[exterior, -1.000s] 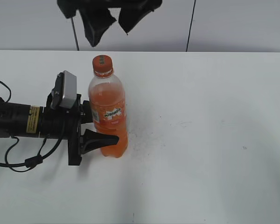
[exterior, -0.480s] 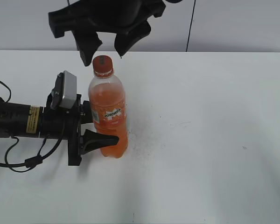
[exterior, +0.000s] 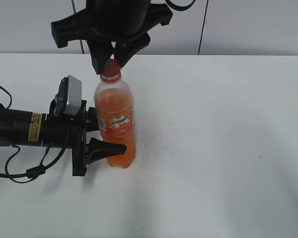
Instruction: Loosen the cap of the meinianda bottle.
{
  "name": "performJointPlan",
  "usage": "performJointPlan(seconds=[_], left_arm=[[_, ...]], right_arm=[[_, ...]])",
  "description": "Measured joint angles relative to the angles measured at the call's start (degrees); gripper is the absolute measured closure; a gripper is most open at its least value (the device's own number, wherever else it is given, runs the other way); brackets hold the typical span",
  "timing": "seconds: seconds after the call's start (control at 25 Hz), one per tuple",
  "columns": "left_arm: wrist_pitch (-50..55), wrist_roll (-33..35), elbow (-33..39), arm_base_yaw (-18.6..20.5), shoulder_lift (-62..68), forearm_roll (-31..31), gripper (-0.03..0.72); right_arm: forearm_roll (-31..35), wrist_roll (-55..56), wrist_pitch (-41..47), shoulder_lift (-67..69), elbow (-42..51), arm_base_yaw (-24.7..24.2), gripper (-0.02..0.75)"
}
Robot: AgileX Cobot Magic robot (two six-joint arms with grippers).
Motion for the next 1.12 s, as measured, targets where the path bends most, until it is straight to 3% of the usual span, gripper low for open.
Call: performJointPlan(seconds=[0.2,0.32,0.44,0.68,0.8,1.12], left_arm=[[0.0,0.0,0.0,0.0,0.0,0.0,0.286],[0.0,0.0,0.0,0.0,0.0,0.0,0.286],[0.0,0.0,0.0,0.0,0.0,0.0,0.286],[0.1,-0.2,0.0,0.0,0.0,-0.2,0.286],[0.1,-0.3,0.0,0.0,0.1,-0.3,0.286],[0.1,-0.4,0.0,0.0,0.1,-0.3,0.286]], right_arm=[[0.0,-0.8,0.0,0.0,0.0,0.0,0.467],[0.1,-6.8,0.0,0.0,0.0,0.0,0.467],[0.2,-19.0,-0.1,0.0,0.0,0.0,0.467],[0.0,-56.8,-0.3,0.0,0.0,0.0,0.467],[0.0,-68.2,-0.2,0.0,0.0,0.0,0.467],[0.0,-72.4,-0.2,0.0,0.0,0.0,0.468]])
